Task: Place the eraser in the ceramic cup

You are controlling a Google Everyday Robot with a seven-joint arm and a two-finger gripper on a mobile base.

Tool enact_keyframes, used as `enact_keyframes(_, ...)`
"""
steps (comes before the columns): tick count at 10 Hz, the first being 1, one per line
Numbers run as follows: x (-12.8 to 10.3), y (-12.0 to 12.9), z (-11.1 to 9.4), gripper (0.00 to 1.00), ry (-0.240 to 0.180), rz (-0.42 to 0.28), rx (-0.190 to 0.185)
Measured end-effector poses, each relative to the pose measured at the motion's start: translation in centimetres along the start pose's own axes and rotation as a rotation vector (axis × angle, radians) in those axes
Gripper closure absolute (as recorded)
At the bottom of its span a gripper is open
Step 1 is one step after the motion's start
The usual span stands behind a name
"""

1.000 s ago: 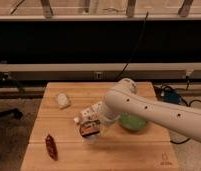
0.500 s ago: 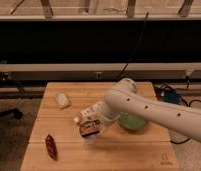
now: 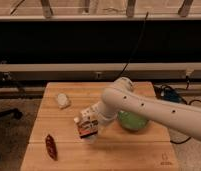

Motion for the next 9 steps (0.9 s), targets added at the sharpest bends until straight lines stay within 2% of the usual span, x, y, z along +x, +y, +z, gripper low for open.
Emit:
enact_keyframes(1,0.0,0.0,0.1,0.22,0.000,-0.001,-0.002)
enact_keyframes(2,-0.1,-0.2,0.1,0.20,-0.002,-0.003,-0.002)
enact_keyframes(5,-0.3,-0.9,0.5,0.20,-0.008,-0.007,0.003)
enact_keyframes(9,-0.5,-1.9,0.4,0.20,-0.016,-0.002,0.030)
